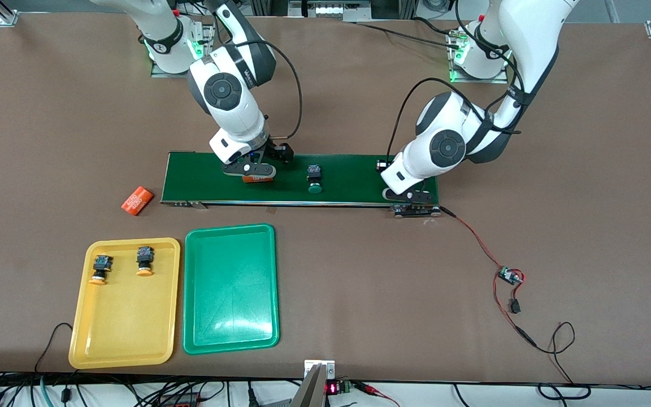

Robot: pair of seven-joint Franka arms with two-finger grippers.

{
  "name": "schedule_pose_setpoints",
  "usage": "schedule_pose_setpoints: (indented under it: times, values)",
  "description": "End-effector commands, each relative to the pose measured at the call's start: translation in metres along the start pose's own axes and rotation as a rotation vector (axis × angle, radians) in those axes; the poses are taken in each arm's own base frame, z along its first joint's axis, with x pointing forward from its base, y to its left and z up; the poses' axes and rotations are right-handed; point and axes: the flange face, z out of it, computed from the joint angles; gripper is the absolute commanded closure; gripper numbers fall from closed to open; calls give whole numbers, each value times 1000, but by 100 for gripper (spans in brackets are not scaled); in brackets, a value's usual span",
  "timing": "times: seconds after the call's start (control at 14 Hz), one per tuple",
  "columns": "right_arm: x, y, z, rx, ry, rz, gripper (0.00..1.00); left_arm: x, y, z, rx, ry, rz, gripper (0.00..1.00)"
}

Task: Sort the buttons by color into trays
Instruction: 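Place the green button on the belt with the left gripper, then grasp a green button with the right gripper while the left gripper withdraws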

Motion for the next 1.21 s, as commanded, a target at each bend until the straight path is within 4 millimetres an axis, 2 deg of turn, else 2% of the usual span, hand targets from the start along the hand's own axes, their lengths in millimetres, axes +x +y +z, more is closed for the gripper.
schedule_pose_setpoints:
  times: [0.0,0.07,0.21,0.43,0.57,0.71,0.93,1.0,1.14]
  values:
    - [1,-8,4,7,10,-9,0,-12,7,-25,7,-11,10,0]
    - [0,-8,4,7,10,-9,0,-15,6,-43,19,-5,13,0]
    - [-5,-16,3,20,22,-13,0,-18,3,-93,43,-1,10,0]
    - [-9,-27,19,29,47,-40,0,-7,-30,-184,169,5,-18,0]
    - [-12,-34,29,14,62,-75,0,-7,-43,-223,280,24,7,0]
    - [-13,-37,32,7,66,-86,0,-12,-72,-259,358,55,78,0]
    - [-13,-36,38,-1,58,-82,0,-23,-129,-307,349,83,168,0]
    - [-13,-36,39,-1,57,-70,0,-33,-141,-323,319,96,193,0]
    - [-15,-37,42,-4,53,-62,0,-57,-174,-351,200,139,130,0]
